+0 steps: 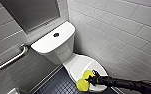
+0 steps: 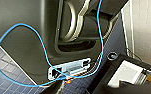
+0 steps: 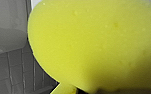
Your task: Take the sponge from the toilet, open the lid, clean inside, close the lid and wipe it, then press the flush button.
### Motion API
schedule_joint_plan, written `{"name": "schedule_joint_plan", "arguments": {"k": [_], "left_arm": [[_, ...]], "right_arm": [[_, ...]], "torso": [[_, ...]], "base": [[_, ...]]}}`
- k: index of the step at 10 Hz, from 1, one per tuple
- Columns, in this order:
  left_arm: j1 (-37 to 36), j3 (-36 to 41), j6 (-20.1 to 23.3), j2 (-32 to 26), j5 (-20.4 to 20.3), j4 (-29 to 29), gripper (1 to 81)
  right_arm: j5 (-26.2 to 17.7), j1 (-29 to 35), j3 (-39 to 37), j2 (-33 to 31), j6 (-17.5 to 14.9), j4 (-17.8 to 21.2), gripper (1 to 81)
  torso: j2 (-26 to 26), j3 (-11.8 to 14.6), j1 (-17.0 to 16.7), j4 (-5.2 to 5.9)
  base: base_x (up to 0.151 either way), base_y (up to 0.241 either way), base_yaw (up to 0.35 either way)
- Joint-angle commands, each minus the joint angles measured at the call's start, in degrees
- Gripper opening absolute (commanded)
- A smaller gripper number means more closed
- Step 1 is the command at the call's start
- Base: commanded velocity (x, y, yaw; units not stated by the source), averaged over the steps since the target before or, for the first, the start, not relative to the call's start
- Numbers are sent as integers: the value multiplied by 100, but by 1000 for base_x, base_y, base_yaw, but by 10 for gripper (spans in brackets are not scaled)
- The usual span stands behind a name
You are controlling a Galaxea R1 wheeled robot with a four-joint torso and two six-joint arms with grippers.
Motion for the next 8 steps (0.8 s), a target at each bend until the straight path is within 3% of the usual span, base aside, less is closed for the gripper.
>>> {"name": "schedule_joint_plan", "arguments": {"k": [1, 4, 6, 8], "left_arm": [[319, 111, 37, -119, 334, 75, 811], [319, 111, 46, -119, 325, 84, 811], [327, 111, 46, -180, 256, 66, 811], [318, 129, 20, -338, 70, 31, 811]], "right_arm": [[-417, 276, 808, -993, 22, -135, 10], [-399, 31, 1282, -1940, 13, -143, 10], [-329, -452, 1300, -2458, 5, -144, 10], [14, -1198, 1318, -2830, -22, -135, 10]], "torso": [[0, 0, 0, 0], [0, 0, 0, 0], [0, 0, 0, 0], [0, 0, 0, 0]], "base": [[0, 0, 0], [0, 0, 0], [0, 0, 0], [0, 0, 0]]}}
